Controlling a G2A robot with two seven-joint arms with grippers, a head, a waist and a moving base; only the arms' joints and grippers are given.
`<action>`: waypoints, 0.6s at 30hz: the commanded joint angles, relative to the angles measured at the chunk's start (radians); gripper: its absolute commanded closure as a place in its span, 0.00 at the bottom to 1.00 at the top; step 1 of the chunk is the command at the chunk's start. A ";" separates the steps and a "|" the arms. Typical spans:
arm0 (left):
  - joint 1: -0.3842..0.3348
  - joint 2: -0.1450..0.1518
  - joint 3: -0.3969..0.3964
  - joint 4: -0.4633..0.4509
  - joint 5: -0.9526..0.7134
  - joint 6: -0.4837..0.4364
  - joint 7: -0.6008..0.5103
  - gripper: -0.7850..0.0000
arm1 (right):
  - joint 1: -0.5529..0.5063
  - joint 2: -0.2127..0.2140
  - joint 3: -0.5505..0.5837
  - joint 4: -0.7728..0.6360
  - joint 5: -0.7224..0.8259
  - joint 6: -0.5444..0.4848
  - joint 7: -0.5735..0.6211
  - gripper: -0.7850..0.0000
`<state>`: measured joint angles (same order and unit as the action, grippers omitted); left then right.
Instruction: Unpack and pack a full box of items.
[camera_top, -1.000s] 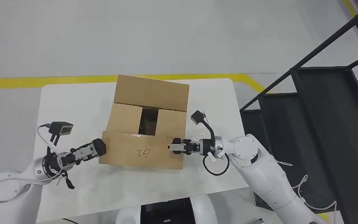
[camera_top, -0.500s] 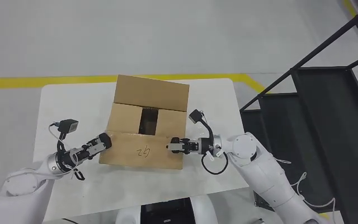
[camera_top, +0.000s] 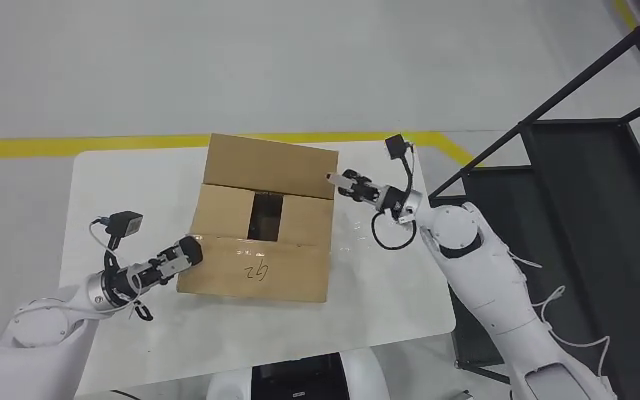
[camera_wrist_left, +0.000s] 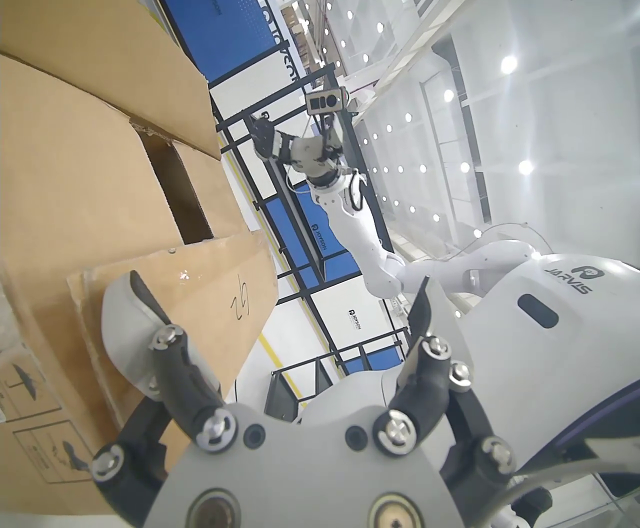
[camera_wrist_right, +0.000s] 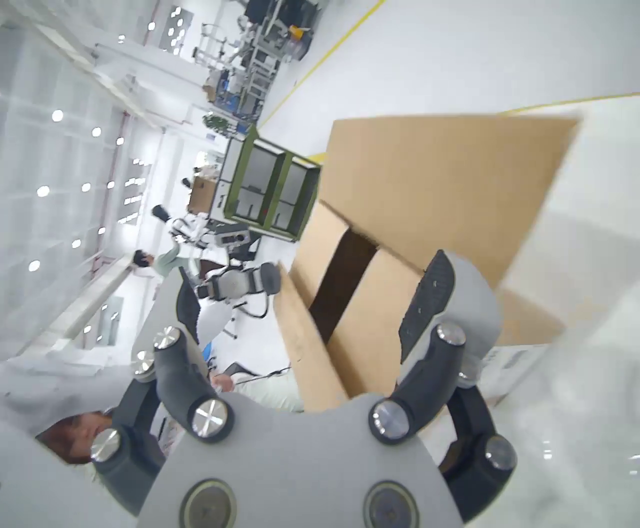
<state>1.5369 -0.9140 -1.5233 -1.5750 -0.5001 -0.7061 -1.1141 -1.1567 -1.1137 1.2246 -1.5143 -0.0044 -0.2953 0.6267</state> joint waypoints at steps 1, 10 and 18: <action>0.006 0.003 0.002 -0.004 -0.008 -0.006 0.006 0.00 | 0.066 -0.009 -0.031 0.085 -0.056 0.012 -0.037 0.00; 0.024 0.015 0.003 -0.012 -0.019 -0.016 0.016 0.00 | 0.190 -0.045 -0.130 0.274 -0.020 0.001 -0.036 0.00; 0.016 0.022 0.016 -0.013 -0.018 -0.016 0.016 0.00 | 0.237 -0.068 -0.177 0.324 0.125 -0.125 0.086 0.00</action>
<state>1.5554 -0.8929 -1.5080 -1.5882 -0.5195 -0.7224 -1.0977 -0.9251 -1.1815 1.0476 -1.1944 0.1207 -0.4113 0.6886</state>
